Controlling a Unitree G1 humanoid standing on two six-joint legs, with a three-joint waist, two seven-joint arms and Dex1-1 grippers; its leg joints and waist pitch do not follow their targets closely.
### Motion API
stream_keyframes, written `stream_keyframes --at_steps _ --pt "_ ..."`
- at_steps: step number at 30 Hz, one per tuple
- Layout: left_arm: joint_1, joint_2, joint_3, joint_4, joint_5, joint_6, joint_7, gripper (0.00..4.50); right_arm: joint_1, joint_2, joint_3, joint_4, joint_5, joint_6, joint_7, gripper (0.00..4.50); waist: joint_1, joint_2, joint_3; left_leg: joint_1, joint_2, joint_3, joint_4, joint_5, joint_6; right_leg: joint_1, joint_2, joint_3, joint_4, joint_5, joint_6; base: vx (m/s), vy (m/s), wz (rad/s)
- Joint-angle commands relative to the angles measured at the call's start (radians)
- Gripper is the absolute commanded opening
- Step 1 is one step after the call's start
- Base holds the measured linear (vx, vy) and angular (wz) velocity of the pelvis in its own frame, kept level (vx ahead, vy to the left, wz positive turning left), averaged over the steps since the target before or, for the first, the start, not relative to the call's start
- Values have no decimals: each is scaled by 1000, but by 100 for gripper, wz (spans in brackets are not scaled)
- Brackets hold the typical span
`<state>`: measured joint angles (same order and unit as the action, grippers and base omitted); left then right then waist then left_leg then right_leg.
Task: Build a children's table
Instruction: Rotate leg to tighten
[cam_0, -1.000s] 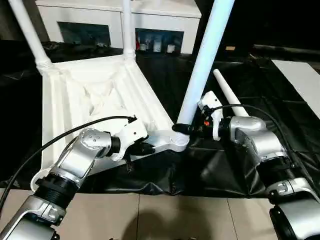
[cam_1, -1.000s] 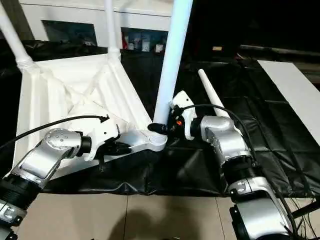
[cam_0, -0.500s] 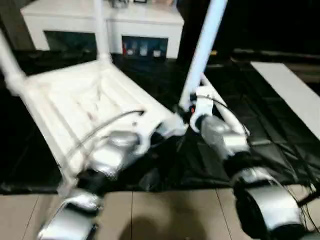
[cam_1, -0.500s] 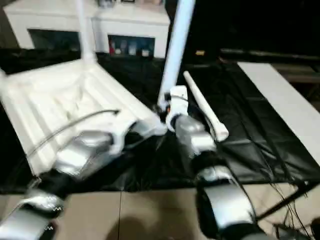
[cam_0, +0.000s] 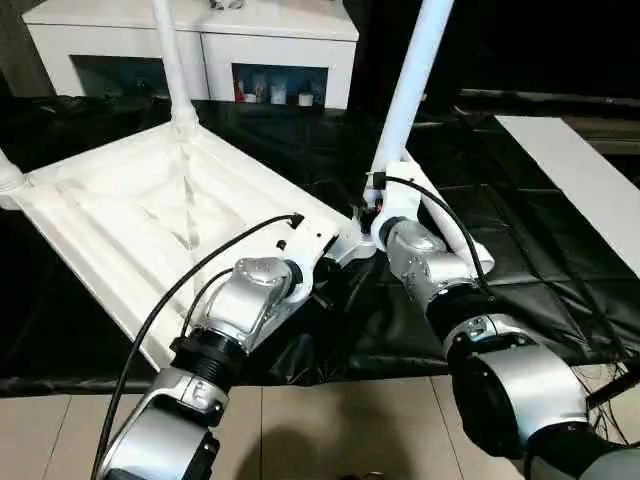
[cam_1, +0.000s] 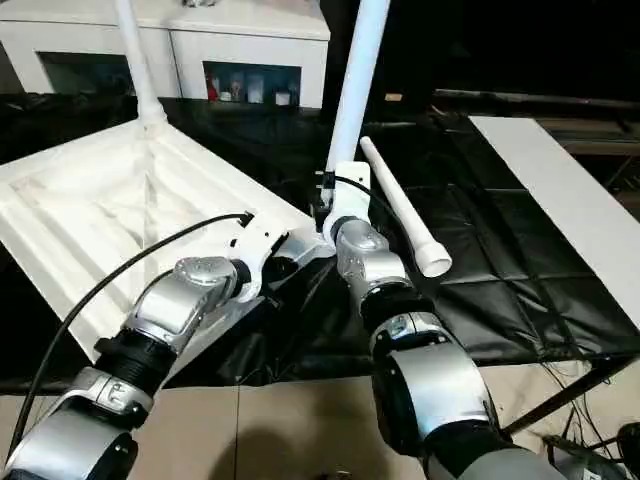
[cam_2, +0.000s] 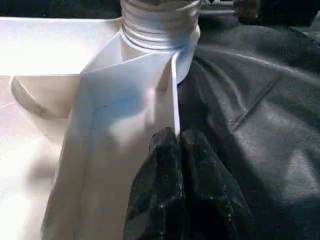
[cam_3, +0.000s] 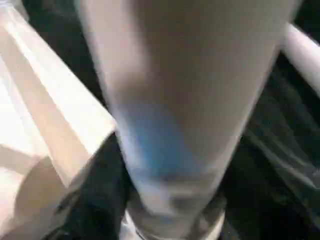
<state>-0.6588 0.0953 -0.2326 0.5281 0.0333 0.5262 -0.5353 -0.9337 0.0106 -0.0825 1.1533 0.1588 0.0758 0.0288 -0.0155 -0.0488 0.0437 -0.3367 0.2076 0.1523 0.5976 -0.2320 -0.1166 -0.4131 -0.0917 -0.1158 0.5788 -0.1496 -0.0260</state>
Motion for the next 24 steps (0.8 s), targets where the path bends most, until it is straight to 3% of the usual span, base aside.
stream_keyframes --at_steps 1,4,6,7,8,10,11,13,15,17,20,22,24 --pt "-33 9 -11 -6 8 -28 -25 0 18 -2 -13 51 -3 22 27 303 8 21 -60 -13 18 8 -81 -186 42 51 -52 50 -56 -261 -197 0 0 0" --pt "-26 40 -26 -16 20 -50 -49 0 12 -20 -6 -3 3 -20 131 323 16 20 -66 -21 18 13 -72 -80 73 58 -54 55 -38 -142 -240 0 0 0" --pt "-22 49 -27 -21 20 -50 -56 0 14 -29 -2 -21 5 -22 158 336 19 20 -74 -26 15 13 -62 9 107 66 -54 57 -20 -32 -274 0 0 0" --pt "-17 65 -38 -29 27 -63 -74 0 22 -44 4 -50 5 -24 194 350 22 18 -76 -31 11 15 -57 56 140 67 -51 58 -12 40 -293 0 0 0" --pt "-11 79 -43 -35 29 -66 -86 0 34 -57 13 -83 7 -20 240 355 26 20 -73 -26 14 17 -56 76 169 61 -54 59 -11 66 -312 0 0 0" --pt "-2 105 -54 -45 28 -95 -127 0 77 -89 44 -174 8 -9 339 367 31 23 -71 -23 17 18 -55 70 198 61 -54 58 -12 53 -322 0 0 0" --pt "0 111 -56 -47 27 -103 -138 0 89 -97 53 -198 8 -3 361 389 35 21 -70 -23 18 19 -54 58 208 63 -53 57 -15 30 -315 0 0 0" --pt "10 141 -69 -55 24 -140 -191 0 153 -142 91 -316 14 48 467 393 40 21 -67 -20 20 19 -56 38 204 63 -52 58 -19 -7 -305 0 0 0" --pt "21 174 -87 -65 27 -182 -244 0 207 -193 129 -409 9 82 548 423 43 24 -64 -18 23 19 -60 4 178 61 -53 60 -24 -67 -291 0 0 0" --pt "42 218 -113 -95 17 -215 -330 0 272 -261 171 -520 2 118 643 423 53 22 -61 -16 23 20 -64 -39 142 62 -50 62 -30 -119 -264 0 0 0" --pt "82 289 -152 -164 -16 -264 -484 0 364 -365 222 -671 17 161 799 423 63 28 -59 -14 24 21 -67 -72 116 61 -47 65 -31 -131 -246 0 0 0" --pt "99 331 -168 -186 -20 -291 -546 0 424 -440 252 -764 38 193 917 423 70 26 -56 -11 26 25 -70 -96 107 58 -46 67 -35 -151 -243 0 0 0" --pt "106 344 -168 -192 -27 -295 -572 0 443 -468 261 -789 41 209 955 423 71 28 -57 -8 25 27 -70 -107 97 54 -45 68 -36 -163 -242 0 0 0"
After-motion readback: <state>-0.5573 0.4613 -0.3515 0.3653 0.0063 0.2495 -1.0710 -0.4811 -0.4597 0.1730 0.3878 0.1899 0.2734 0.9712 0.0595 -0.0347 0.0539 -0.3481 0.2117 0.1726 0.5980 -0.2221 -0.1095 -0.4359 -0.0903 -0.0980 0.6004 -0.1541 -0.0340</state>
